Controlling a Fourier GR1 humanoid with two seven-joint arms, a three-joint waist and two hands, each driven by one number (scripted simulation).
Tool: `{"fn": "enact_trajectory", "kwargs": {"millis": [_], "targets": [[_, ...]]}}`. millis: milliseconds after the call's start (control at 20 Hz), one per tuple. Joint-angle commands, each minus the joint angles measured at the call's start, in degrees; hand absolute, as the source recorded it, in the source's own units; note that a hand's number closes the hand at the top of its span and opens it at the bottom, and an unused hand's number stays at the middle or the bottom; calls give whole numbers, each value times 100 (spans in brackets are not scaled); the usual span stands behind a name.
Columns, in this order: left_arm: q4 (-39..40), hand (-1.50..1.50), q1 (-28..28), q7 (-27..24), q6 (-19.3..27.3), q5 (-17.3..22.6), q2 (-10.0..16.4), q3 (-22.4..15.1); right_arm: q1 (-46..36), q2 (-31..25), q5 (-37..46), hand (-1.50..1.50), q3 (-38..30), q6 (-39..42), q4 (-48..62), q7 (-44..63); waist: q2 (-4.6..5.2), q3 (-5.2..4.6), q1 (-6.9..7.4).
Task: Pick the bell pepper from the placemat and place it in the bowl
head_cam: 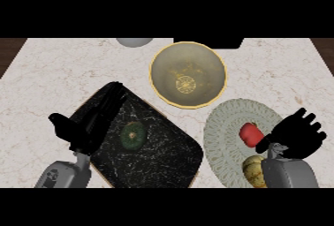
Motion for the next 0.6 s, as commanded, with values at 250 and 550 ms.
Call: {"fn": "enact_trajectory", "kwargs": {"millis": [250, 550], "targets": [[294, 0, 26, -191, -85, -174, -171, 106, 394, 198, 355, -150, -175, -275, 215, 507, 1, 5, -22], [-220, 0, 380, -35, -215, -152, -161, 61, -32, 201, 415, -150, -723, -434, 782, 173, 3, 6, 15]]}}
